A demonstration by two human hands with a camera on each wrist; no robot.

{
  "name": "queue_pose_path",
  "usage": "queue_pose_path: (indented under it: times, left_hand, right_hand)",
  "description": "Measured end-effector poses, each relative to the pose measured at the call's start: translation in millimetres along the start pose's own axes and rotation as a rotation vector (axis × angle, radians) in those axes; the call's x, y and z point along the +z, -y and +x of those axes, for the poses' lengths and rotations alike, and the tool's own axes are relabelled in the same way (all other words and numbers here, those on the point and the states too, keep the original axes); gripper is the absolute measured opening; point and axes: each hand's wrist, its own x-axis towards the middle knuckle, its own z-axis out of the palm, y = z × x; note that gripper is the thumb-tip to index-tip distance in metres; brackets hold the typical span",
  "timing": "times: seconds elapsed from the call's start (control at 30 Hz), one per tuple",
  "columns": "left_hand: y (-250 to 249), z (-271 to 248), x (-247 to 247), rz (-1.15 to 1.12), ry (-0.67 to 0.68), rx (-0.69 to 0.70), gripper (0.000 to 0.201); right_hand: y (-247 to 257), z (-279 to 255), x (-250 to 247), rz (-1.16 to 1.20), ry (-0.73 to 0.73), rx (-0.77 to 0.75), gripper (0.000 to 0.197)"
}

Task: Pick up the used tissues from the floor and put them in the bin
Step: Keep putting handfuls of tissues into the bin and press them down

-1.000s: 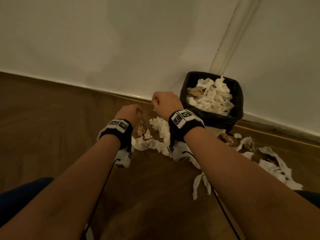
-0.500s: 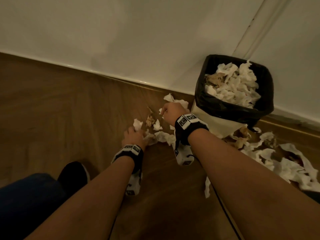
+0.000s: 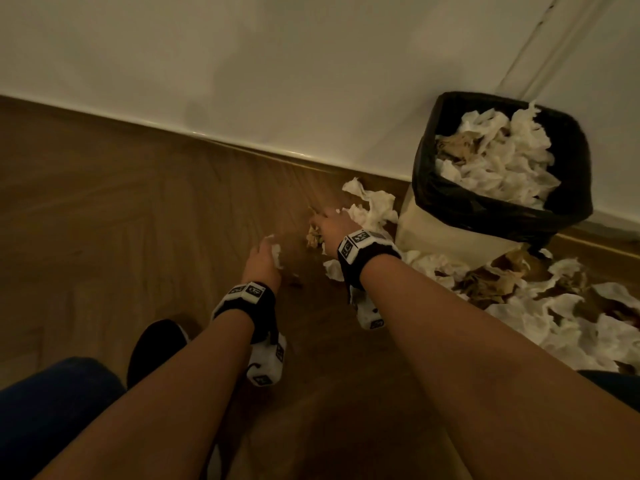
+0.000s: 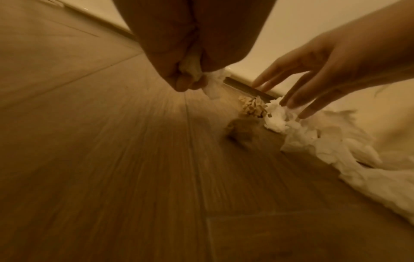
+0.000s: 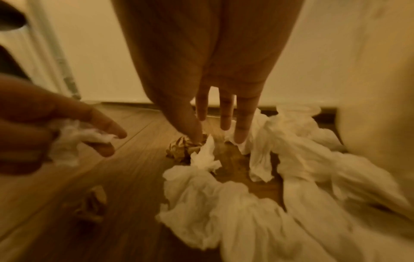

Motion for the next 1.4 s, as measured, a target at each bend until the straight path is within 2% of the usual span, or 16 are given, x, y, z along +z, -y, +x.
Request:
queue_pose_path:
  times: [0.07, 0.2, 0.33, 0.43, 0.53, 0.67, 0.73, 0.83, 0.93, 1.0, 1.1, 1.23, 1.4]
  left_hand:
    - [2, 4, -4, 0.017, 0.008, 0.012, 0.037]
    - [6, 7, -6, -0.023, -0.046, -0.015, 0.024]
    - [9, 8, -1, 0.014, -0.018, 0.02, 0.016]
    - [11, 7, 0, 0.017, -0.034, 0.017, 0.033]
    - [11, 6, -2, -0.07, -0.095, -0.038, 0.011]
    - [11, 2, -4, -0.027, -0.105, -0.034, 0.041]
    - [9, 0, -5, -0.06, -0.103, -0.035, 0.041]
    - [3, 2, -12, -0.107, -0.095, -0.044, 0.039]
    - [-14, 3, -25, -0.297, -0.136, 0.014, 0.033]
    - [-28, 2, -34, -0.419, -0.17, 0.029, 0.036]
    - [-55, 5, -50, -0.469, -0.214, 0.098, 0.032]
    - [-106, 2, -71, -0.328, -0.31, 0.282, 0.027]
    - [-165, -12, -85, -0.491, -0.408, 0.48, 0.024]
  right_hand:
    - [2, 7, 1, -0.075, 0.112, -0.07, 0.064]
    - [2, 15, 7, -0.142, 0.237, -0.047, 0.059]
    - [2, 16, 13, -0.097, 0.172, -0.01, 0.047]
    - [3, 13, 17, -0.116, 0.093, -0.024, 0.037]
    - [8, 15, 17, -0.16, 0.114, -0.029, 0.033]
    - [15, 19, 10, -0.094, 0.137, 0.039, 0.032]
    - [15, 19, 4, -0.013, 0.096, 0.055, 0.029]
    - [12, 17, -9, 0.219, -0.088, 0.077, 0.022]
    - [6, 12, -26, 0.653, -0.222, 0.125, 0.019]
    - [6, 4, -41, 0.922, -0.278, 0.141, 0.02]
    - [3, -12, -66, 1.248, -0.324, 0.09, 0.025]
    - [-2, -38, -98, 1.301, -0.369, -0.016, 0.042]
    - [-17, -67, -133, 1.341, -0.453, -0.021, 0.033]
